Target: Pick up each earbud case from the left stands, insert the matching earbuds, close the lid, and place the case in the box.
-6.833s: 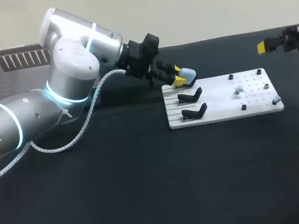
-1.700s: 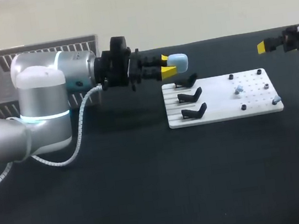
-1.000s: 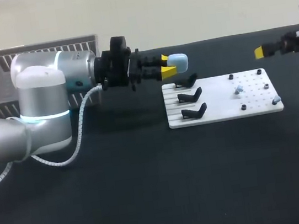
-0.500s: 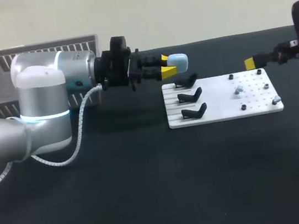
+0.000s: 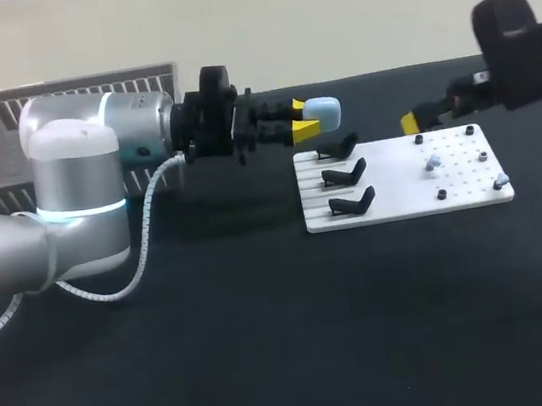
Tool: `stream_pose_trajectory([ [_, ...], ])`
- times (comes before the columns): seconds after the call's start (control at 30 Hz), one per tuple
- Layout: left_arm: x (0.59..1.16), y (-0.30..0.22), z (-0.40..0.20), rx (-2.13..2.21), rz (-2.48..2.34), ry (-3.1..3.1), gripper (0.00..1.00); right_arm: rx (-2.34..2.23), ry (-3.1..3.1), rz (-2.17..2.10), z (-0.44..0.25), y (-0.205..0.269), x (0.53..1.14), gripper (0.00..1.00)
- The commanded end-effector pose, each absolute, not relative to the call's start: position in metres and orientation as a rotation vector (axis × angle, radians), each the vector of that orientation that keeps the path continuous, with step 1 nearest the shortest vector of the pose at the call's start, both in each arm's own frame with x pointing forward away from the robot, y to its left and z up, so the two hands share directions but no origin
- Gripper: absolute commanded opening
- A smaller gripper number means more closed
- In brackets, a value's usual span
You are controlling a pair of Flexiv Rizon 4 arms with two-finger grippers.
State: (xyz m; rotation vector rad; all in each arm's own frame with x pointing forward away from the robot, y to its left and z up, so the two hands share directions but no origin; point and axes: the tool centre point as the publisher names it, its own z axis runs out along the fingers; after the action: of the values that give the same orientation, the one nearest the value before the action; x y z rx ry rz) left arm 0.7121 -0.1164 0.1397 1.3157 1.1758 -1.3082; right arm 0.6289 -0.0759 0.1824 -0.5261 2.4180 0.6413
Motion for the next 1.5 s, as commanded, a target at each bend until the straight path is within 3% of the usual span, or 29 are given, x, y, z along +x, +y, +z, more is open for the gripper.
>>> stream_pose_trajectory([
  [0.03, 0.711, -0.116, 0.139, 1.312, -1.305, 1.174, 0.00, -0.509, 2.444, 0.531, 0.183, -0.059, 0.632, 1.00],
  [0.63, 0.711, -0.116, 0.139, 1.312, -1.305, 1.174, 0.00, -0.578, 2.483, 0.521, 0.172, -0.018, 0.646, 1.00],
  [1.5, 0.711, -0.116, 0.139, 1.312, -1.305, 1.174, 0.00, -0.528, 2.507, 0.595, 0.153, -0.001, 0.683, 1.00],
])
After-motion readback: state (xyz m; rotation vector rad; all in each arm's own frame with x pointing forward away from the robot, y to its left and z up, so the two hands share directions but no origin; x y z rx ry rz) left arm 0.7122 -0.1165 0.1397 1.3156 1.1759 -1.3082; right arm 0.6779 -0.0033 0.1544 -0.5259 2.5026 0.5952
